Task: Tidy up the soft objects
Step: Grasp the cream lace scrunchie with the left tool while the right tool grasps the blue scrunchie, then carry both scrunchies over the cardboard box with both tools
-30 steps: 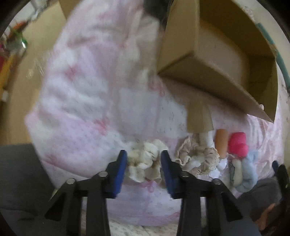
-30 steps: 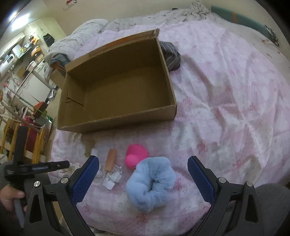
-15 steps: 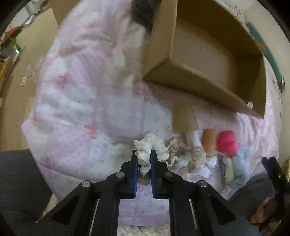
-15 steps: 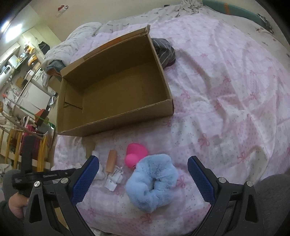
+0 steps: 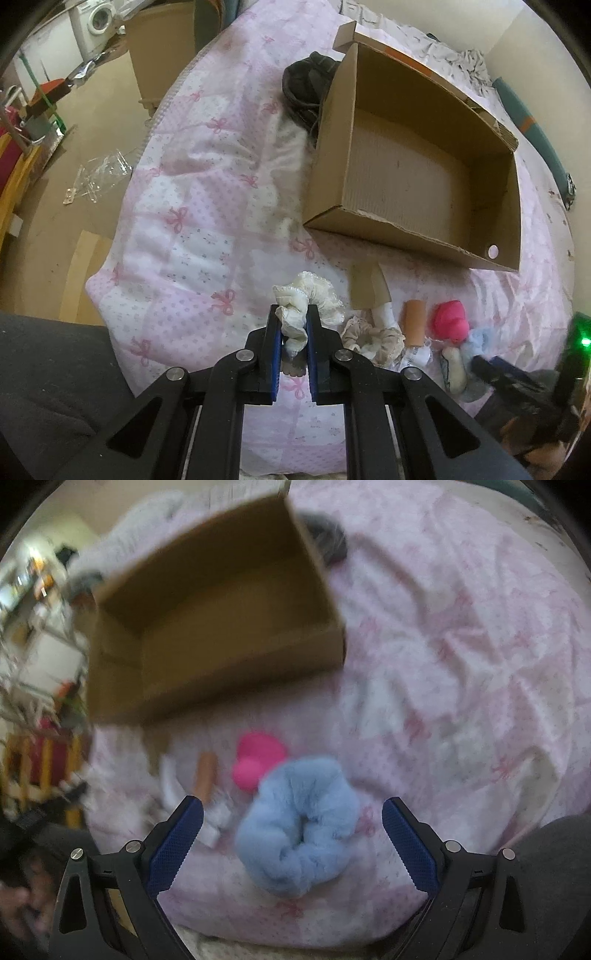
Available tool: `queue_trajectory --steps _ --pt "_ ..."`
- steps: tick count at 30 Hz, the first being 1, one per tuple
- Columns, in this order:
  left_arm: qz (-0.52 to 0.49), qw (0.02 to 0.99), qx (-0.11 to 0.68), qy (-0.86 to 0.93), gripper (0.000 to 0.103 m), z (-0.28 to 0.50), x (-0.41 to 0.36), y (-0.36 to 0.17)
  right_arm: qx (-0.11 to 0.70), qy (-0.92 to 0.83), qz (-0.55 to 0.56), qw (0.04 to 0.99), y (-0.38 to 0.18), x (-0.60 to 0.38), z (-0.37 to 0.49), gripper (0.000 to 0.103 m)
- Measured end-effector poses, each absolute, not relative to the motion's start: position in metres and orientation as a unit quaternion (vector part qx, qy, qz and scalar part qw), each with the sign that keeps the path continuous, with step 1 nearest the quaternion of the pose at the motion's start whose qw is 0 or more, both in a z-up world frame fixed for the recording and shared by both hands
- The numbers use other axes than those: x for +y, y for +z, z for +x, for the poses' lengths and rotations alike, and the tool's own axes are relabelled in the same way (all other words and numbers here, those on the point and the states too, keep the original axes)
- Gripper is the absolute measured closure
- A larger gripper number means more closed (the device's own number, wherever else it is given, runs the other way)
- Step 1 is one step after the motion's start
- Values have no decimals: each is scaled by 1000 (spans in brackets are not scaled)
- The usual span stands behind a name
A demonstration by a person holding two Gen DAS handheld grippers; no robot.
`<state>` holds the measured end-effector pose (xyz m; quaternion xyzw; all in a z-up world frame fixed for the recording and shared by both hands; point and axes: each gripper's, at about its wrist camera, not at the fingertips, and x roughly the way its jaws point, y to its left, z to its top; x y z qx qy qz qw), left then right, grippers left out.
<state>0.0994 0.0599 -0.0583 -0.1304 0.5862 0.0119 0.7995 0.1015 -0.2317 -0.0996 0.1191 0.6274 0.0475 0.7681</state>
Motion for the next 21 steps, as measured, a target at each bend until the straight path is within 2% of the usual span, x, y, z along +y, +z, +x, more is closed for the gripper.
queue_trajectory --steps 2,4,5,7,8,11,15,21 --pt "-124 802 584 10 92 97 58 -56 643 51 112 756 -112 -225 102 0" --pt "-121 804 582 10 92 95 59 -55 655 46 92 748 -122 -218 103 7" --pt "-122 805 581 10 92 94 60 -54 660 49 86 744 -126 -215 103 21" --pt "-127 804 581 10 92 94 61 -54 665 56 88 740 -131 -213 102 34" --pt "-131 802 582 9 92 95 62 -54 662 60 94 741 -130 -213 101 49" --pt "-132 802 582 6 92 95 61 -55 645 62 97 755 -122 -213 98 63" --pt "-127 805 580 5 92 95 59 -54 619 67 99 776 -102 -216 94 70" --pt "-118 809 576 2 92 94 55 -51 553 126 150 810 -59 -222 85 70"
